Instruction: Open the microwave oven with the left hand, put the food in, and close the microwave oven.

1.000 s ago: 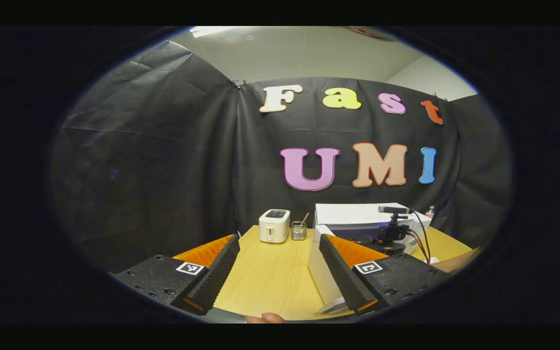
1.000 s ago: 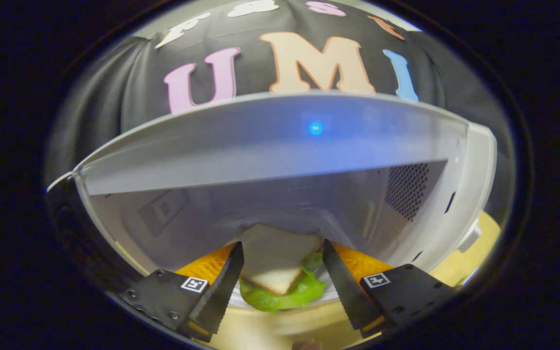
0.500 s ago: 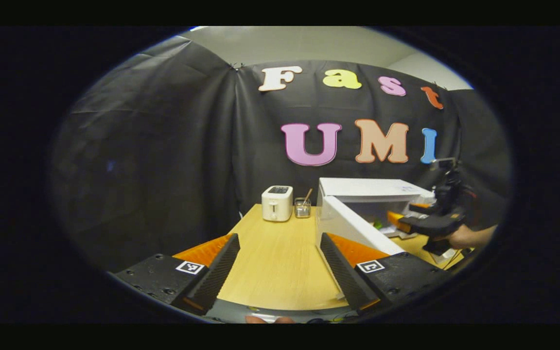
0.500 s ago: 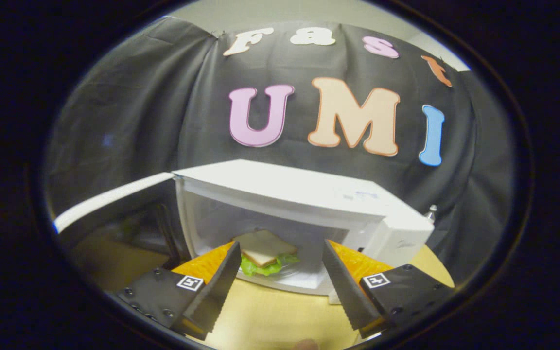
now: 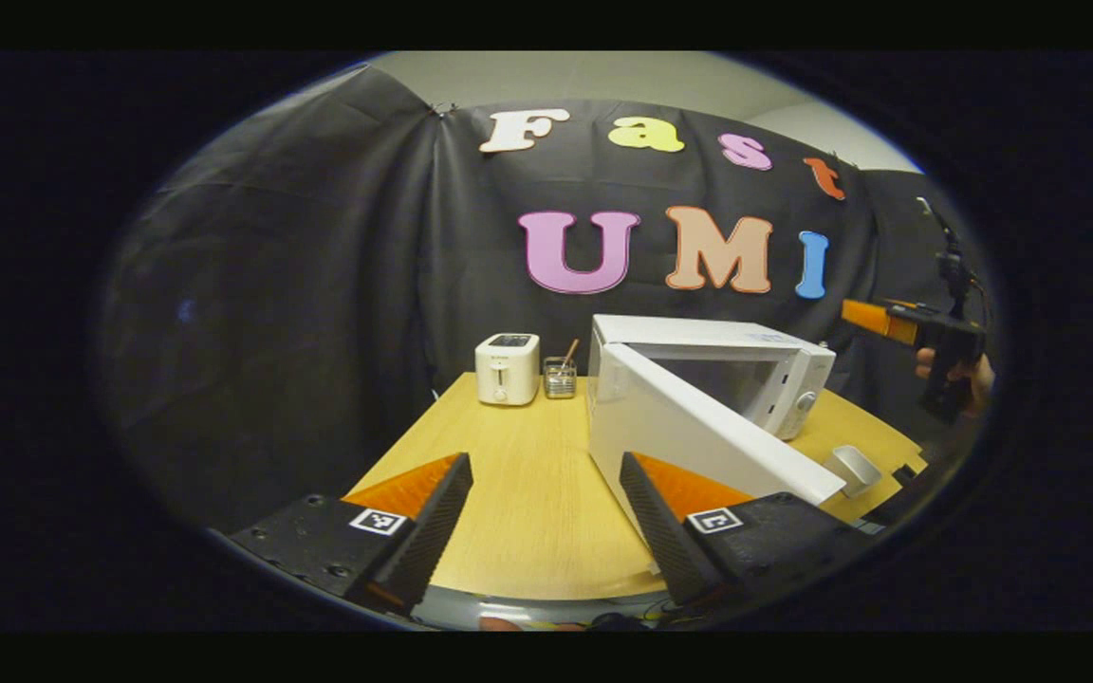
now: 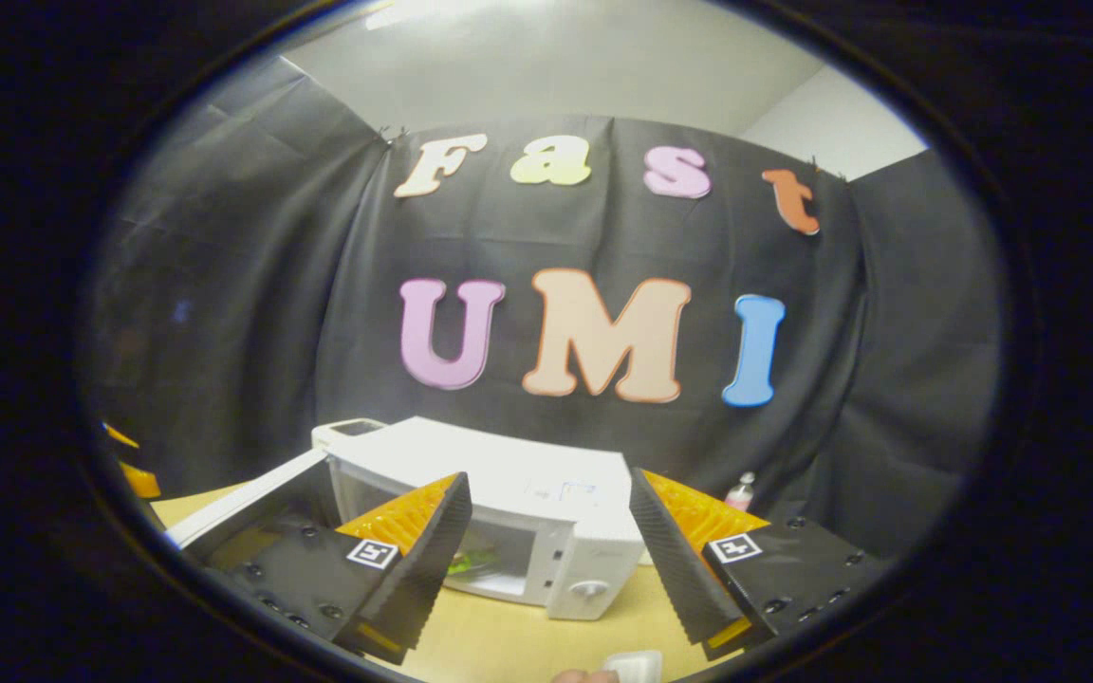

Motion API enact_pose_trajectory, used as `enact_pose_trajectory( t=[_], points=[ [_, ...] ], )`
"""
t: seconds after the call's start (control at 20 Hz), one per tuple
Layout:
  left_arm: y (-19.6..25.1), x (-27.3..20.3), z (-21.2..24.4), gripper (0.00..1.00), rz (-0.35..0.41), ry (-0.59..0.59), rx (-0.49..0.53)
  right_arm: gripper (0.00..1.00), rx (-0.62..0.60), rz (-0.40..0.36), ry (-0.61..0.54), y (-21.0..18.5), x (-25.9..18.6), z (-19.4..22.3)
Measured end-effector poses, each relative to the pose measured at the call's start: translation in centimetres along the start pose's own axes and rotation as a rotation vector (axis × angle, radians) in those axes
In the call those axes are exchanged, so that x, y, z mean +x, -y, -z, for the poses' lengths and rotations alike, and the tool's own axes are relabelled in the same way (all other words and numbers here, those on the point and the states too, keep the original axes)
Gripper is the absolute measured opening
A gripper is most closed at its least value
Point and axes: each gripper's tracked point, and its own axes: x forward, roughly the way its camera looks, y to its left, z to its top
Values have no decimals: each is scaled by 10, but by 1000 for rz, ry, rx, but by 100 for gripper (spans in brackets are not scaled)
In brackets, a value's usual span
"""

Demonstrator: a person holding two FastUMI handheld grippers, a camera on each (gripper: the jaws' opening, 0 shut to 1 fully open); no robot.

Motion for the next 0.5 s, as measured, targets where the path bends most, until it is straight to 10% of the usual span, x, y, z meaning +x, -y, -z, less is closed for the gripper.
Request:
enact_pose_trajectory(
  t=[0.15,0.5],
  points=[
    [-23,5,13,1,-121,-26,39,96,-39,76,83,20,-12,-35],
    [31,8,71,1,36,-178,116,96,-78,124,154,36,-23,-64]
  ],
)
